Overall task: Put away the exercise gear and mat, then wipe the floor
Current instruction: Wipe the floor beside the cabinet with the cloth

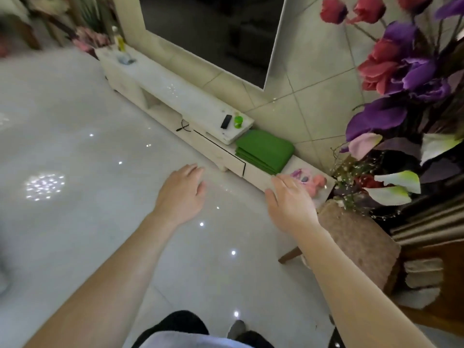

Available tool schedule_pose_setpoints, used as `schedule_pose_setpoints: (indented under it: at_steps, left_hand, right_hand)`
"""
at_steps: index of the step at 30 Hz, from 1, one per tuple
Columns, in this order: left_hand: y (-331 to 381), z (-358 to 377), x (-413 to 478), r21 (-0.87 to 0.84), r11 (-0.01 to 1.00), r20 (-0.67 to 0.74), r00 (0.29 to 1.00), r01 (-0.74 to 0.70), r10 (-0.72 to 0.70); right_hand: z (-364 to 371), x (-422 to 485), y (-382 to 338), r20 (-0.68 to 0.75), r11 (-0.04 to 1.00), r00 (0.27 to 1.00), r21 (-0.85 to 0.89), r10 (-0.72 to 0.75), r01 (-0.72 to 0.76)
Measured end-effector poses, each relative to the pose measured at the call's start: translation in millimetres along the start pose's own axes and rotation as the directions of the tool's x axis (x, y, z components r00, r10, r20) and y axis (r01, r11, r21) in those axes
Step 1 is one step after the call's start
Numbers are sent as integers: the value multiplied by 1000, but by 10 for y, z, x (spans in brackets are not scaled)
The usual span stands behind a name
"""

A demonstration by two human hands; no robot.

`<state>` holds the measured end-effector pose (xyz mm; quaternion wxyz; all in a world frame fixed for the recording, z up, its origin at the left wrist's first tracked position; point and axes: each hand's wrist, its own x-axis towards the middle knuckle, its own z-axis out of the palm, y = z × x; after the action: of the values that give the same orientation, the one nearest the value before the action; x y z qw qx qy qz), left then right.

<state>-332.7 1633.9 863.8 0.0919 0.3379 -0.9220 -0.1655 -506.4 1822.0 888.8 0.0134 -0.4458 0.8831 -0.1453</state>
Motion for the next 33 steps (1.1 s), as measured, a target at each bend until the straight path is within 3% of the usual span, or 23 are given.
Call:
schedule_pose_setpoints:
  at_steps: [6, 17, 33]
  left_hand:
    - [-726, -235, 249, 7, 992, -49, 991, 128, -128]
    - [-2223, -826, 847, 81, 964, -121, 963, 252, -241]
    - [-3376, -1077, 2522, 108, 932, -84, 938, 345, -337]
  right_hand:
    - [270, 744, -598, 22, 993, 993, 3, -116, 116]
    - [880, 1971, -1852, 51, 995, 994, 35, -97, 95]
    - [1411, 4098, -2445, 38, 988, 987, -2, -153, 153]
